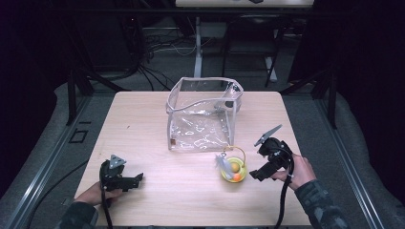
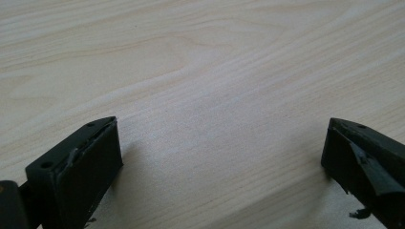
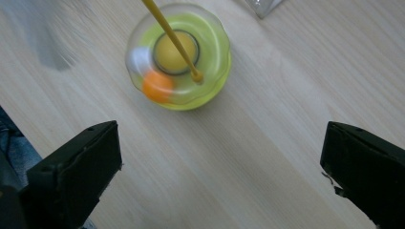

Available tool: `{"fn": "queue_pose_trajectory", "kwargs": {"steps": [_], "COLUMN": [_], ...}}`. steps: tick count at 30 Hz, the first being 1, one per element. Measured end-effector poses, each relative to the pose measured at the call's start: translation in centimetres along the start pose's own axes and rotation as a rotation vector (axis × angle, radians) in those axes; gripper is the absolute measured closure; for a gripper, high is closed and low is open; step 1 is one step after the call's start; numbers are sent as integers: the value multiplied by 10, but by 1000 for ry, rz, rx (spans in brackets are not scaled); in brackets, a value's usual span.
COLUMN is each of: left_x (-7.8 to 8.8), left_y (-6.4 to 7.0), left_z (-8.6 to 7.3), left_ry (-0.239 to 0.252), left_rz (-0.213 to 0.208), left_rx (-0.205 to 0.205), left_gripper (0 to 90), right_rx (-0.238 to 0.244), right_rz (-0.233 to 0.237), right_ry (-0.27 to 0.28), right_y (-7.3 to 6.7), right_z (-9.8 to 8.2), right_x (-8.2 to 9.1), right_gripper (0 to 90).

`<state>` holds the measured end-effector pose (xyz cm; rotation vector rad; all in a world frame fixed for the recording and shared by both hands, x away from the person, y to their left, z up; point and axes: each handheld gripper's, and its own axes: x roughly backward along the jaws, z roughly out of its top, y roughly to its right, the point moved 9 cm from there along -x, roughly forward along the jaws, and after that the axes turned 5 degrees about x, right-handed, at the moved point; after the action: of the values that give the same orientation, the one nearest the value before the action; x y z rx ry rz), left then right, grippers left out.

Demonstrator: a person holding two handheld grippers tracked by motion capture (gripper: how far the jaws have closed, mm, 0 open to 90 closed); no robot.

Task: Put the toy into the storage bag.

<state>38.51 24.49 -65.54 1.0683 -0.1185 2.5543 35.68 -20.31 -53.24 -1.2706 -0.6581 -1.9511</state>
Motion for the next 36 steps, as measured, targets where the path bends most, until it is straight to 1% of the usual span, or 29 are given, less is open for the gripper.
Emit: {"fn": "queue_pose_trajectory", "kwargs": {"steps": [2, 4, 5, 9, 10, 11, 13, 14, 16, 18, 21, 22, 24, 25, 26, 29, 30, 31, 34, 35, 36], "left_x": [0, 0, 0, 0, 0, 0, 0, 0, 0, 0, 0, 0, 0, 1, 1, 1, 1, 1, 1, 1, 1], "left_y": [0, 0, 0, 0, 0, 0, 0, 0, 0, 0, 0, 0, 0, 0, 0, 0, 0, 0, 0, 0, 0], "left_z": [0, 0, 0, 0, 0, 0, 0, 0, 0, 0, 0, 0, 0, 0, -1, -1, -1, -1, -1, -1, -1], "left_ry": [0, 0, 0, 0, 0, 0, 0, 0, 0, 0, 0, 1, 1, 1, 1, 1, 1, 1, 2, 1, 1], "left_rz": [0, 0, 0, 0, 0, 0, 0, 0, 1, 1, 2, 2, 2, 2, 2, 2, 2, 2, 2, 2, 2], "left_rx": [0, 0, 0, 0, 0, 0, 0, 0, 0, 0, 0, 1, -2, -1, -2, -2, -2, -2, -2, -2, -2], "left_gripper": [0, 0, 0, 0, 0, 0, 0, 0, 1, 1, 1, 1, 0, 0, 1, 0, 1, 0, 1, 1, 1], "right_rx": [15, 17, 28, 51, 51, 63, 66, 70, 87, 98, 119, 122, 127, 138, 135, 146, 146, 152, 155, 155, 164], "right_rz": [3, 5, 2, 7, 7, 4, 13, 10, 7, 7, 0, -5, -9, -19, -14, -9, -9, -8, -7, -7, -3], "right_ry": [6, 9, 15, 11, 11, 7, 11, 11, -17, -18, -39, -40, -43, -57, -50, -43, -43, -45, -49, -49, -58], "right_y": [-1, -2, -3, -6, -6, -7, -9, -9, -10, -11, -13, -13, -14, -13, -14, -15, -15, -15, -16, -16, -17], "right_z": [8, 10, 18, 30, 30, 36, 41, 43, 46, 50, 54, 54, 56, 56, 57, 58, 58, 59, 59, 59, 60], "right_x": [5, 7, 11, 15, 15, 17, 18, 18, 18, 18, 17, 17, 17, 18, 18, 18, 18, 18, 17, 17, 16], "right_gripper": [0, 0, 0, 0, 0, 30, 113, 142, 160, 232, 343, 355, 414, 430, 445, 498, 498, 532, 579, 579, 617]}}
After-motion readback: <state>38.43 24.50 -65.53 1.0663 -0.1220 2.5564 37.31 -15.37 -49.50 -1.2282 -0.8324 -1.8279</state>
